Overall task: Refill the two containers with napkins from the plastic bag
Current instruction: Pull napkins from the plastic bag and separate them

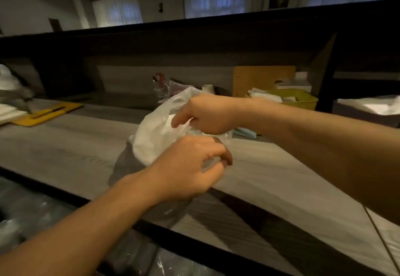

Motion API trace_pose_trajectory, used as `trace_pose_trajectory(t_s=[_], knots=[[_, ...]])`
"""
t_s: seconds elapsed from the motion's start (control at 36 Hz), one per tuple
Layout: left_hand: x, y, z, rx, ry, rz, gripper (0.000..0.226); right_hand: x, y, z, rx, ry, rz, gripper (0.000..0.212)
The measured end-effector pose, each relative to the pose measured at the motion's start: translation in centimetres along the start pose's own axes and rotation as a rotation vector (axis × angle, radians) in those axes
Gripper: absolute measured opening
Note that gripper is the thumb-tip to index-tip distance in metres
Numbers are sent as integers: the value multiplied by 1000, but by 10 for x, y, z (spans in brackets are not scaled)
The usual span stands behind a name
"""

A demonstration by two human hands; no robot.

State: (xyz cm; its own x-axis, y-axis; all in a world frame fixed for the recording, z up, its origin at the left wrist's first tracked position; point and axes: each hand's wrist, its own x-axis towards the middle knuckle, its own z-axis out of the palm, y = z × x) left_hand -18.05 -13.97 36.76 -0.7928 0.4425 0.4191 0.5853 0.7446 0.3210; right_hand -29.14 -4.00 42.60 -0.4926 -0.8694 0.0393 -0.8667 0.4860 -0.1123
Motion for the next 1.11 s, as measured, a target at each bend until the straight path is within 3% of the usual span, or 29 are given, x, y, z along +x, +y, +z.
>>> trace_pose_trajectory(t_s=[0.06, 0.14, 0.31, 0.44, 0.58, 0.72, 0.83, 0.89, 0.97, 1.11], knots=[[-15, -16, -11, 113, 115, -36, 18, 13, -7, 7, -77, 90, -60, 37], [-31, -39, -19, 299, 197, -107, 18, 27, -18, 13, -162, 45, -102, 31], [-46, -65, -11, 341, 88, -371, 32, 43, -29, 13, -228, -220, 39, 39], [-52, -80, 7, 303, 109, -320, 14, 59, -21, 19, -126, -332, 163, 44], [-50, -87, 14, 256, 153, -250, 15, 62, -20, 14, 68, -256, 232, 43], [-41, -87, 18, 224, 135, -253, 25, 65, -23, 8, 55, -161, 204, 39], [-36, -84, 22, 192, 123, -288, 32, 67, -25, 18, 203, -371, 286, 56], [-35, -82, 22, 180, 88, -323, 35, 67, -26, 22, 206, -394, 311, 55], [-36, -85, 22, 188, 82, -304, 33, 66, -26, 20, 226, -342, 304, 53], [-39, -86, 20, 185, 101, -271, 28, 65, -18, 18, 608, -149, 404, 41]])
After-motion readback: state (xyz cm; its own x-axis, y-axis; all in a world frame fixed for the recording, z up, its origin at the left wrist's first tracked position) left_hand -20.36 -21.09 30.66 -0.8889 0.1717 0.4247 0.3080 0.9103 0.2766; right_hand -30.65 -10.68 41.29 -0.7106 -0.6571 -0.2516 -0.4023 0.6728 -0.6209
